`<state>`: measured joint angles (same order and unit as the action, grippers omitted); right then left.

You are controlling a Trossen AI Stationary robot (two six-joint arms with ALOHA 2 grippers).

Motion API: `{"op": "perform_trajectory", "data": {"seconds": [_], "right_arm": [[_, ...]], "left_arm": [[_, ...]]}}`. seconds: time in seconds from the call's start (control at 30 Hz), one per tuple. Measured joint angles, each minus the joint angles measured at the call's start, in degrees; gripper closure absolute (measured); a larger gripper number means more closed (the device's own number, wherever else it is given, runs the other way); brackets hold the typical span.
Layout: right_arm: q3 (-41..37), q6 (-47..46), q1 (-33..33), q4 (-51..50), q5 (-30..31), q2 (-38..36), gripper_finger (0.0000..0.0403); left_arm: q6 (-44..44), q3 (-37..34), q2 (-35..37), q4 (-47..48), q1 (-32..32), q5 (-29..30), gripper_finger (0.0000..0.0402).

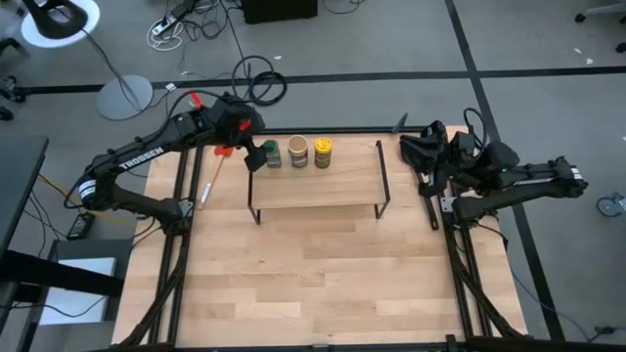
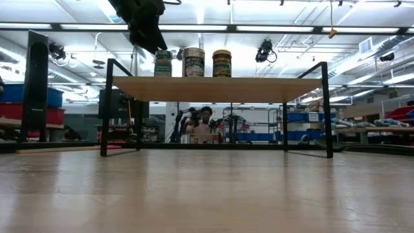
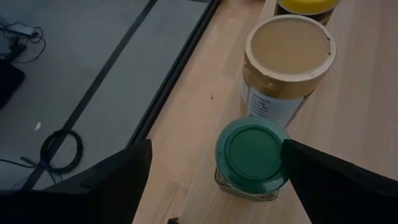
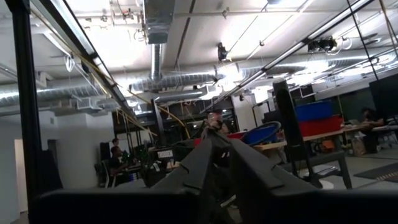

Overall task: Shelf spices
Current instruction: Remove the green seasoning bottle from the shelf

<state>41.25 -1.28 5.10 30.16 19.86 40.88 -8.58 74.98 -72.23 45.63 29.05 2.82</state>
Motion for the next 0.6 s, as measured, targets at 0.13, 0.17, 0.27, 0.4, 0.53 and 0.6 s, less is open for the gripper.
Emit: {"op": "perform_trajectory", "data": {"seconds": [0.13,0.17,0.27,0.4,0.53,0.6], "right_arm": [[0.00,-0.01,0.00,0.07,-0.02,0.01,0.0320],[0.00,-0.01,0.00,0.08,-0.02,0.01,0.0316],[0.00,-0.02,0.00,0.08,-0.02,0.01,0.0304],[0.02,-0.02,0.00,0.06,-0.02,0.01,0.0291],[0.02,-0.04,0.00,0.03,-0.02,0.01,0.0282],[0.02,-0.02,0.00,-0.04,-0.02,0.01,0.0279]], "left_arm": [[0.25,-0.04,-0.09,-0.20,0.05,-2.05,0.0036],[0.26,-0.06,-0.09,-0.15,0.03,-2.42,0.0036],[0.27,-0.14,-0.12,-0.07,0.00,-4.21,0.0036],[0.25,-0.20,-0.15,-0.53,-0.02,-4.96,0.0036],[0.26,-0.26,-0.22,-1.59,0.01,-4.30,0.0036],[0.26,-0.26,-0.23,-1.86,0.01,-4.21,0.0036]]}}
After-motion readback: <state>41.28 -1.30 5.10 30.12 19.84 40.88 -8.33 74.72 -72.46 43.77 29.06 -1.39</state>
